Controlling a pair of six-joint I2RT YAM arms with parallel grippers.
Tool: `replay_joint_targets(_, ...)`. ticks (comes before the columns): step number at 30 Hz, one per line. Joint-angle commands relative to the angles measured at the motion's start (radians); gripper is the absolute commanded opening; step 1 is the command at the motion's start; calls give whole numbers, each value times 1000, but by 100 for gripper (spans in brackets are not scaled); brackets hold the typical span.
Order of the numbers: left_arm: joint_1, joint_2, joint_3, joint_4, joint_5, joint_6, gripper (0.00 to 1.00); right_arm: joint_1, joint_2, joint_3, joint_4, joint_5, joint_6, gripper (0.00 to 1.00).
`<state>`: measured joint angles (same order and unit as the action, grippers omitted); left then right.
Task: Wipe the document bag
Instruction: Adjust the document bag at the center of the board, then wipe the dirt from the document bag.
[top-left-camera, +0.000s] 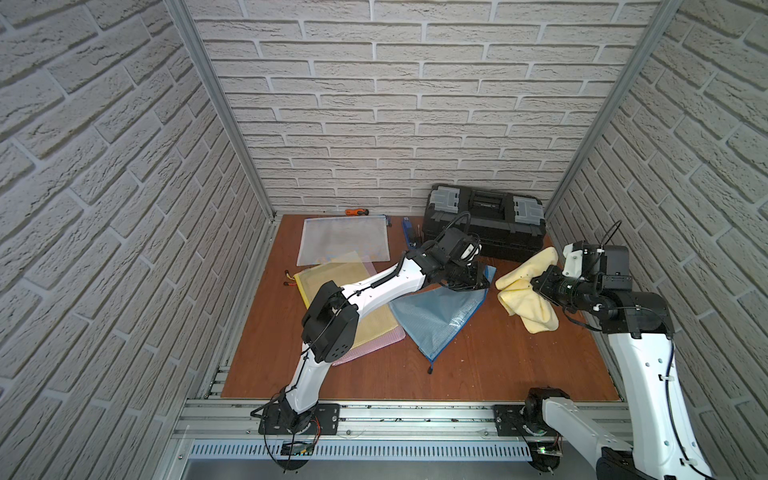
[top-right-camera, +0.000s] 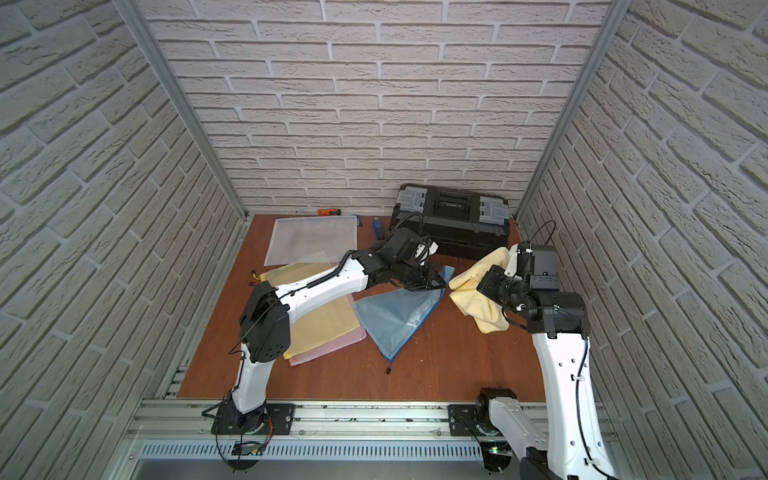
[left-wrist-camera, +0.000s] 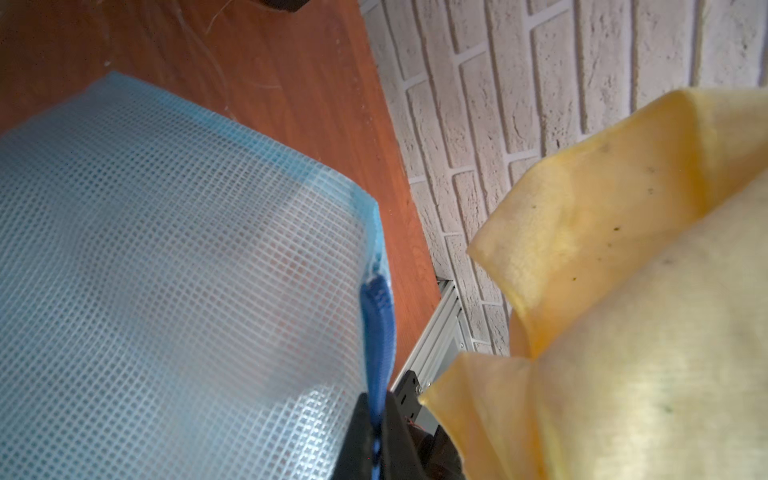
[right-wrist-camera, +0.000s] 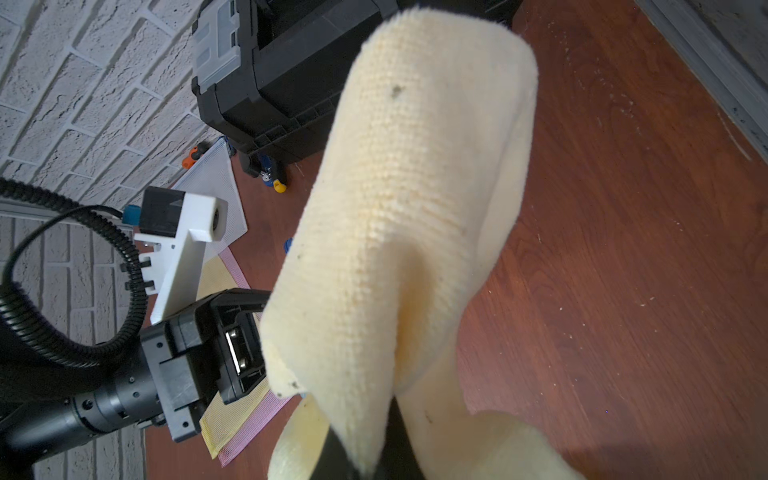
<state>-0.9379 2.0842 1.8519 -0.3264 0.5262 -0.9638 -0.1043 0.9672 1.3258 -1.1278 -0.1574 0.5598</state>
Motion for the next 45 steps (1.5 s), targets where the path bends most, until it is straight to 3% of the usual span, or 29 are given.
replay_joint_targets(1,-21,35,14,57,23,-21,36,-8,-1,33,-20,45,-23,2)
replay_joint_targets(2,-18,29,-8,73,24,-22,50,-9,0,43,-27,52,-26,2)
replay_joint_targets(3,-15,19,-30,82,22,-23,73,-10,1,55,-34,58,-27,2)
replay_joint_targets(5,-8,-9,-73,97,11,-17,98,-10,0,66,-34,62,-29,2)
replay_joint_targets(7,8,-56,-124,117,-5,-13,98,-10,10,58,-17,34,-28,2)
replay_joint_targets(11,85,-237,-340,186,-108,-23,98,-4,35,-73,141,-163,25,2)
replay_joint_targets(13,147,-321,-446,177,-146,-30,91,20,57,-154,238,-228,70,2)
replay_joint_targets(15,217,-387,-540,121,-188,2,77,88,105,-178,287,-210,76,3)
replay_joint_targets(21,347,-461,-701,7,-230,95,6,328,318,-123,400,-163,75,2)
replay_joint_targets(22,357,-457,-712,2,-225,99,0,349,360,-115,417,-167,76,2)
replay_joint_targets(33,395,-295,-775,76,-186,128,0,544,820,126,454,-231,12,2)
replay_joint_targets(39,419,-219,-804,120,-159,117,0,592,985,270,411,-246,2,2)
replay_joint_targets(45,419,-216,-834,115,-176,117,0,589,1095,272,384,-222,12,2)
